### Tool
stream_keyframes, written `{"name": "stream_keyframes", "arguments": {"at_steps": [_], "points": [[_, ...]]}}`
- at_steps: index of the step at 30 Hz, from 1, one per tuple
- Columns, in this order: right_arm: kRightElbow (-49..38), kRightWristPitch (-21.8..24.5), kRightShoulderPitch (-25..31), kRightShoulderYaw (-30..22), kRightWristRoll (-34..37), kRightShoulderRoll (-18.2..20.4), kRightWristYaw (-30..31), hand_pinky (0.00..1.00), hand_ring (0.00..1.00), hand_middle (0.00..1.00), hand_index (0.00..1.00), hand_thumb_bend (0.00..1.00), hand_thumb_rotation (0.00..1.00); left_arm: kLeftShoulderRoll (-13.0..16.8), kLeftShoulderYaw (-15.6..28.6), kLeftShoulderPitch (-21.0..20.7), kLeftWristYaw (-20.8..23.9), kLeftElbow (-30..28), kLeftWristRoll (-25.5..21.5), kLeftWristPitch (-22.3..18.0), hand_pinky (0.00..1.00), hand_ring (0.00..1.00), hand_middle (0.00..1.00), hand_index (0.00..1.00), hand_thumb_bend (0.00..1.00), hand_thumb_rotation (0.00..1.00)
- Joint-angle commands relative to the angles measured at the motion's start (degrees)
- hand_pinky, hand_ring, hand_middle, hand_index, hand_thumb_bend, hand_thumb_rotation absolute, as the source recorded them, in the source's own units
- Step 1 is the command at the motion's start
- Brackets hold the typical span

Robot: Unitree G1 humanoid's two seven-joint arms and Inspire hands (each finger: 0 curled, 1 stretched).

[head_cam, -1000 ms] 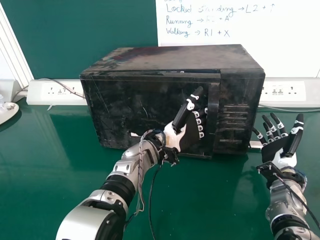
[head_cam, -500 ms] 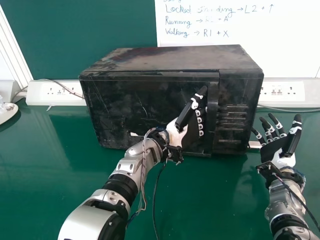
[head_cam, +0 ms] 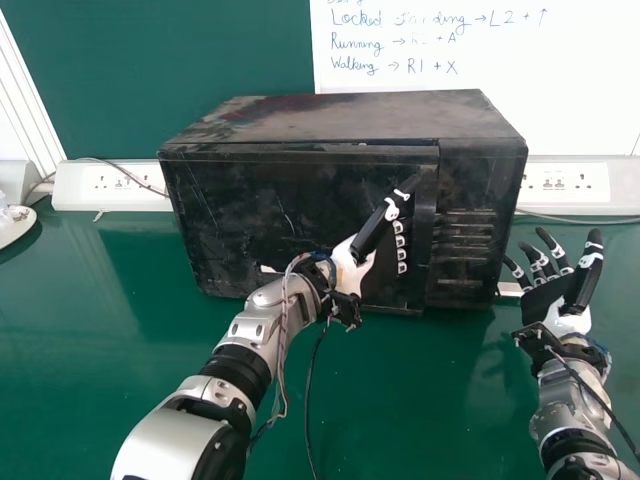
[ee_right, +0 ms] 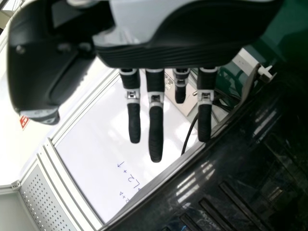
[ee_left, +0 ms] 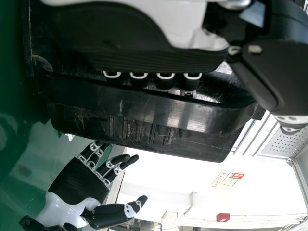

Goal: Open the door of oven

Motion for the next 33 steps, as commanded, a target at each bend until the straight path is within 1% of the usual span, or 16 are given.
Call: {"name": "stream_keyframes", "arguments": {"at_steps": [1,3,6,9,13,18,23,30,33], "points": [[-0.07,0.56,-1.19,1.25,-1.09,1.79,1.15,0.84,0.97,1.00,1.00,1.00,0.78,-2.66,-2.23,-0.54,-3.72,-0.20,0.55,0.92,0.18,0.29,0.41,0.64,0.82,0.81],[-0.05,0.58,-1.22,1.24,-1.10,1.83,0.96,0.85,0.96,1.00,1.00,1.00,0.77,-2.47,-2.15,-0.31,-4.47,-0.34,0.46,0.91,0.18,0.29,0.40,0.64,0.83,0.81],[-0.04,0.44,-1.21,1.31,-1.20,1.87,0.73,0.83,0.96,1.00,0.99,1.00,0.77,-2.08,-2.00,0.11,-6.11,-0.63,0.15,1.06,0.19,0.28,0.39,0.64,0.84,0.80],[-0.13,0.38,-1.21,1.50,-1.39,1.85,0.51,0.81,0.96,1.00,0.99,1.00,0.78,-1.52,-2.06,0.67,-7.91,-1.81,-0.22,2.20,0.19,0.28,0.39,0.63,0.85,0.80],[-0.45,-0.26,-1.09,1.77,-1.70,1.98,0.81,0.82,0.97,1.00,1.00,1.00,0.80,-0.83,-2.11,1.71,-10.58,-4.37,-0.92,4.25,0.20,0.29,0.39,0.63,0.85,0.79],[-0.41,-0.41,-1.10,1.77,-1.88,1.97,0.57,0.82,0.97,1.00,1.00,1.00,0.81,-0.20,-2.47,4.61,-13.98,-10.38,-1.95,6.10,0.20,0.27,0.39,0.62,0.85,0.80],[-0.39,0.13,-1.26,1.49,-1.42,1.96,0.59,0.84,0.97,1.00,1.00,1.00,0.79,0.71,-3.27,8.37,-15.05,-16.78,-2.50,6.32,0.18,0.25,0.38,0.61,0.85,0.80],[-0.39,0.43,-1.31,1.44,-1.39,1.82,0.68,0.86,0.97,1.00,1.00,1.00,0.78,2.36,-4.45,13.12,-16.17,-25.97,-4.17,10.10,0.18,0.27,0.39,0.63,0.85,0.83],[-0.38,0.52,-1.39,1.40,-1.36,1.85,0.52,0.87,0.97,1.00,1.00,1.00,0.78,3.25,-4.87,14.53,-17.54,-28.83,-5.35,11.20,0.18,0.27,0.39,0.64,0.86,0.84]]}}
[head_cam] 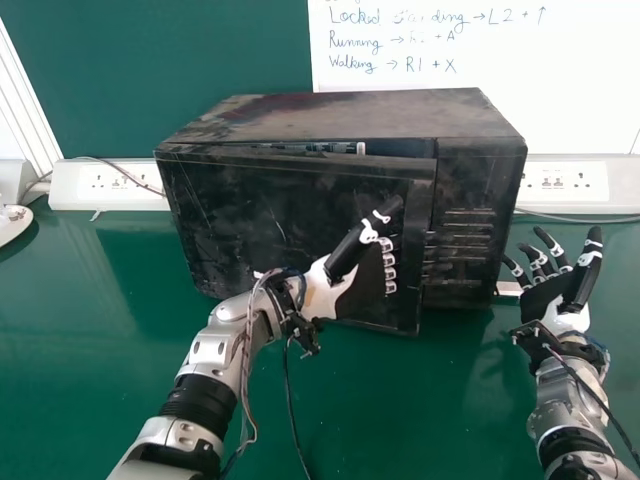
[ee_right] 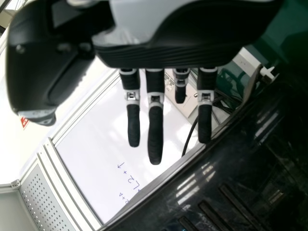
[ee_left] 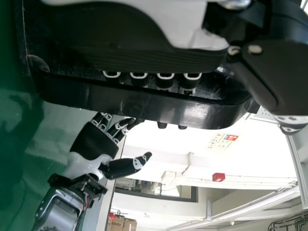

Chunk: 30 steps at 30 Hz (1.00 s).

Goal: Open the door of oven

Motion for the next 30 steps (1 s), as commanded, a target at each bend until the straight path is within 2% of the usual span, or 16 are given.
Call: {"name": "stream_keyframes", "arguments": {"at_steps": [1,5,18,30], "points": [[-0.13,1.01,-1.15,1.15,-0.84,1.52,1.39,0.87,0.97,1.00,1.00,1.00,0.78,-1.26,-1.49,0.31,-3.42,-3.69,-3.29,0.69,0.18,0.27,0.39,0.64,0.85,0.84],[-0.15,0.99,-1.16,1.12,-0.78,1.52,1.74,0.88,0.97,1.00,1.00,1.00,0.79,-0.13,-1.63,1.75,-4.53,-6.66,-4.53,2.06,0.19,0.28,0.39,0.65,0.84,0.86],[-0.01,1.58,-1.22,0.77,-0.56,1.21,1.76,0.86,0.96,1.00,0.99,1.00,0.76,4.39,-1.19,5.89,-8.93,-13.62,-7.45,1.36,0.20,0.27,0.39,0.67,0.81,0.90],[0.00,1.67,-1.32,0.72,-0.53,1.25,1.86,0.85,0.96,1.00,0.99,1.00,0.76,6.50,-0.76,9.37,-8.13,-18.28,-10.21,2.83,0.19,0.26,0.37,0.66,0.81,0.88]]}}
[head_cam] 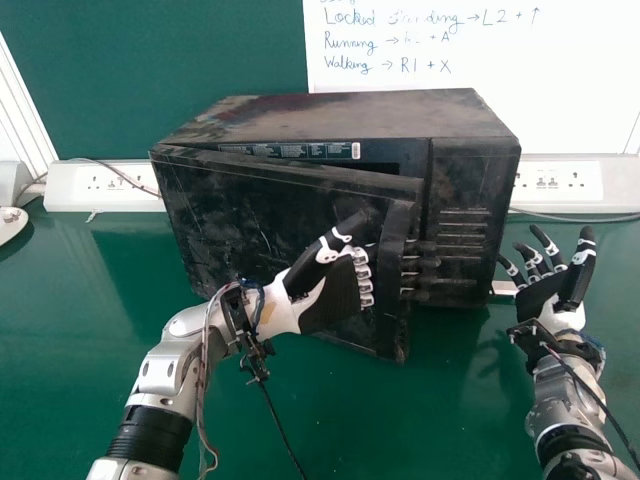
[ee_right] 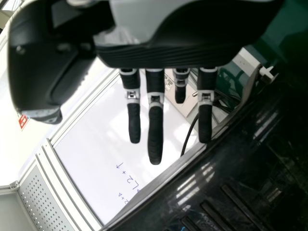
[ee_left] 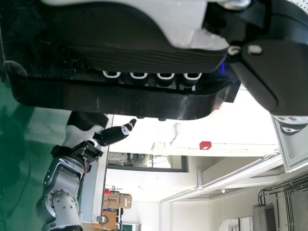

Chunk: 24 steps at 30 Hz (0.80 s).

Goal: Open the door of oven

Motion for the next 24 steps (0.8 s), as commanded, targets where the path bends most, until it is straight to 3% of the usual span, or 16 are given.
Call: {"name": "stream_keyframes", "arguments": {"at_steps": [1,9,12,19,24], "points": [[-0.01,0.57,-0.96,0.69,-0.47,1.14,1.66,0.84,0.96,1.00,0.99,1.00,0.76,-0.03,0.45,0.74,-0.33,-2.96,-3.10,0.30,0.19,0.26,0.37,0.66,0.81,0.87],[-0.14,0.82,-1.09,0.66,-0.42,1.08,1.66,0.86,0.97,1.00,1.00,1.00,0.76,1.76,1.23,3.40,-0.18,-6.90,-6.18,1.75,0.16,0.23,0.33,0.66,0.82,0.83],[-0.10,0.79,-1.20,0.64,-0.49,1.03,1.59,0.86,0.96,1.00,0.99,1.00,0.76,3.03,0.98,4.01,-0.45,-8.52,-7.22,4.19,0.15,0.22,0.31,0.64,0.84,0.81],[0.04,0.89,-1.36,0.47,-0.70,1.06,1.57,0.86,0.95,1.00,1.00,1.00,0.76,5.00,0.52,6.26,-3.30,-11.01,-9.06,5.31,0.15,0.22,0.32,0.64,0.86,0.80],[0.15,0.59,-1.43,0.75,-1.23,0.99,1.10,0.86,0.95,1.00,1.00,1.00,0.77,6.63,-0.31,9.15,-3.17,-19.21,-11.23,9.00,0.13,0.18,0.29,0.63,0.86,0.83]]}}
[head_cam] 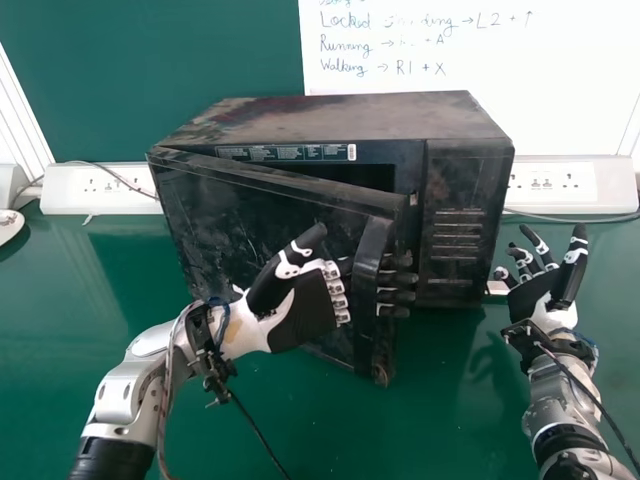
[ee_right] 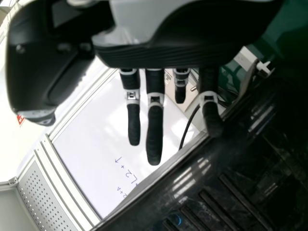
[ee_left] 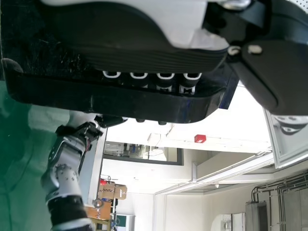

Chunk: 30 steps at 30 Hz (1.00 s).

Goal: Open the door of oven

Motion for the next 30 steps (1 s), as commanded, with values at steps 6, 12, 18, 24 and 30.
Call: {"name": "stream_keyframes", "arguments": {"at_steps": [6,12,18,24,30], "points": [[0.27,0.31,-1.42,0.23,-0.31,0.49,-0.10,0.87,0.95,1.00,0.99,1.00,0.76,1.86,-0.12,1.28,-3.48,-7.93,-6.09,0.93,0.11,0.16,0.27,0.64,0.86,0.85],[0.28,0.40,-1.58,0.07,-0.15,0.54,-0.08,0.88,0.96,1.00,0.99,1.00,0.75,2.34,0.59,2.36,-5.22,-8.22,-7.61,-1.01,0.10,0.15,0.24,0.62,0.88,0.86],[0.63,0.44,-1.56,0.05,-0.28,0.36,-0.15,0.86,0.94,1.00,0.98,1.00,0.75,4.11,1.69,1.55,-9.34,-5.71,-13.26,5.29,0.08,0.13,0.24,0.61,0.90,0.80],[0.55,0.61,-1.53,-0.12,-0.06,0.17,0.26,0.86,0.96,1.00,1.00,1.00,0.75,6.49,3.40,1.53,-15.53,-2.14,-14.59,5.15,0.10,0.16,0.28,0.63,0.96,0.78],[0.66,0.70,-1.56,-0.20,-0.09,0.00,0.07,0.86,0.95,1.00,0.99,1.00,0.74,10.82,4.56,0.00,-23.71,3.12,-13.25,2.25,0.17,0.23,0.35,0.66,0.90,0.77]]}}
